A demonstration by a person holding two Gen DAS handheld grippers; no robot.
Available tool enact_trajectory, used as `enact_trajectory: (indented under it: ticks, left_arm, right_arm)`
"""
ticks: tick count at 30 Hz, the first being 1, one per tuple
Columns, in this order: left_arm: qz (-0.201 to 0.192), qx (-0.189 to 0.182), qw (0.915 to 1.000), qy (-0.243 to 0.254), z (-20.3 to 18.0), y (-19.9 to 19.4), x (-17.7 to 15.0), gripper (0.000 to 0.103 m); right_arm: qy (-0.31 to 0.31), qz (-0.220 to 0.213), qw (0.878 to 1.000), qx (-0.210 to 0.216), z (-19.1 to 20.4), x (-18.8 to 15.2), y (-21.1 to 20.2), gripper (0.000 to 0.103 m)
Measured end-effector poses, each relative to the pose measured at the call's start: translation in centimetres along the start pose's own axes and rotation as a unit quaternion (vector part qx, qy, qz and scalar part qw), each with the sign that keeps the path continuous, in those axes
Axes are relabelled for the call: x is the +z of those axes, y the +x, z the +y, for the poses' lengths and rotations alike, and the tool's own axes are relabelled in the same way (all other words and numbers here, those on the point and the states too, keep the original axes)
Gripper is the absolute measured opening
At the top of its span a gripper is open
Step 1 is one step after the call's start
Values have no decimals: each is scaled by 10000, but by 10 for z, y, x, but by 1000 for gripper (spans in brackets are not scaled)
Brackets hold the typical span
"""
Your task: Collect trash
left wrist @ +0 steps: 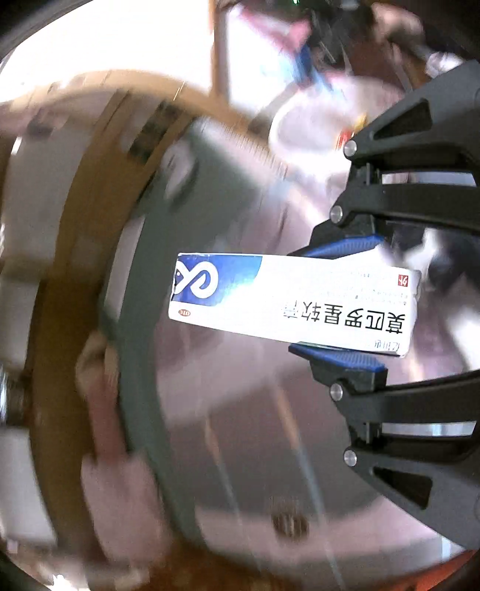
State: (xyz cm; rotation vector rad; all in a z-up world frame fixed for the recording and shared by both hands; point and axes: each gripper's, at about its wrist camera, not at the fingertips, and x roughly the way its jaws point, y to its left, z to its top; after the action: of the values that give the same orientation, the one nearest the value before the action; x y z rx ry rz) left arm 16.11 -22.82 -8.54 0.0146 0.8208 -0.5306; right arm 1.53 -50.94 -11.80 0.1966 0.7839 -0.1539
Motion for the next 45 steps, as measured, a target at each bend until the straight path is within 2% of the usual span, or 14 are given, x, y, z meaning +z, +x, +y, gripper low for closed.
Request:
enact_trajectory:
  ticks: [1,4,6,9,11,12,14,17,20,25,31,35,41,45]
  left_arm:
    - [93,-195,9997,72,-18,6,1,43]
    - [307,-695,9960,472,-84,20,2,44]
    - [357,-982,9912,812,-129,24,3,44]
    - [394,-1368,9831,1150,-181,29,6,48]
    - [403,-1465,9803,1263,-202,36,5,72]
    - [404,-1492,9795,1290,-210,43,3,101]
    - [404,-1279,9822,1313,-211,56,2,100]
    - [545,-941,9883,1068,-182,65,3,100]
    - [210,-492,9941,944,-133,46,7,100]
    - [-485,861,9939,483,-35,4,12,100]
    - [-432,1737,9834,-309,87,-36,8,100]
    - [-479,2318,9670,-945,157,-58,-4,100]
    - [-497,2609,9472,-1798,233,-78,-29,100]
    - [-521,2894,9364,-1916,254,-81,-42,100]
  right_arm:
    - [148,-21,9997,-180,-9,-6,0,81]
    - [764,-789,9936,-274,-38,-4,-41,81]
    - [1179,-1497,9807,-444,-59,6,-83,86]
    - [1448,-2055,9671,-394,-78,20,-122,92]
    - [1401,-2174,9653,-366,-77,25,-134,92]
    - [1349,-2191,9657,-356,-74,26,-135,93]
    - [1245,-2099,9694,-278,-70,26,-130,93]
    - [1054,-1816,9777,-49,-52,28,-116,93]
    - [789,-1481,9856,198,-18,31,-85,93]
    - [207,-1084,9916,678,66,48,-43,93]
    - [-730,-887,9865,1164,203,78,1,96]
    - [-1145,-842,9777,1547,278,90,21,97]
    - [-1493,-820,9690,1790,347,101,47,97]
    - [-1527,-783,9720,1605,358,93,66,97]
